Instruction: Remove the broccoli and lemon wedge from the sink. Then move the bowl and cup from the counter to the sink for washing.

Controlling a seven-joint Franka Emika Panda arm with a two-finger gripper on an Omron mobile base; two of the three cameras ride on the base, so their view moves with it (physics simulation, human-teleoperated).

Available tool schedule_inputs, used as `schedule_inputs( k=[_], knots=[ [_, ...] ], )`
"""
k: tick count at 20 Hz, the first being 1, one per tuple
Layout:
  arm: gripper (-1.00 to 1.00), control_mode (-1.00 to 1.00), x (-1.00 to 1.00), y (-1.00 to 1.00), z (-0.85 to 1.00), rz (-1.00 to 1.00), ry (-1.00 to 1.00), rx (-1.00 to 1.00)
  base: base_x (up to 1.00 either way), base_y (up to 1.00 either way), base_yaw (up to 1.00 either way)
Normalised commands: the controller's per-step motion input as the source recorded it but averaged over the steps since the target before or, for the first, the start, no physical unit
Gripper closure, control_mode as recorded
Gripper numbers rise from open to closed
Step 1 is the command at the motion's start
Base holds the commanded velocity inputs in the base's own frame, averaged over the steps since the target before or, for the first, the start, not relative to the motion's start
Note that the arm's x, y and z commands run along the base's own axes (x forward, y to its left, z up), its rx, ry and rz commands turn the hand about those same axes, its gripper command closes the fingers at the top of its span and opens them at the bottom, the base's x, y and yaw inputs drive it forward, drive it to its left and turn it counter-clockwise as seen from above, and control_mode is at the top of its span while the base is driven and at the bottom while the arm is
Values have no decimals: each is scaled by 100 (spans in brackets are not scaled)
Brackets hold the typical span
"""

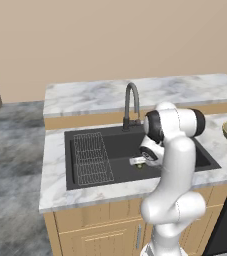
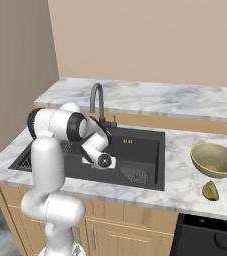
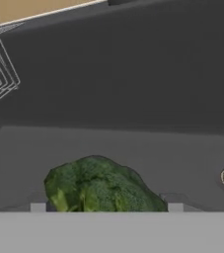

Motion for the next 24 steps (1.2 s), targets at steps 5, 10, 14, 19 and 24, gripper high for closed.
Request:
schedule_inputs(
  k=[5, 10, 14, 19, 24],
  knots=[
    [100, -100, 1, -17, 42, 0, 1, 2, 0, 0, 0],
    [100, -100, 0, -18, 48, 0, 5, 1, 0, 0, 0],
    [100, -100, -6, -22, 43, 0, 3, 0, 0, 0, 0],
    [100, -100, -12, -24, 42, 0, 0, 1, 0, 0, 0],
    [100, -100, -18, -25, 41, -1, 0, 3, 0, 0, 0]
  ],
)
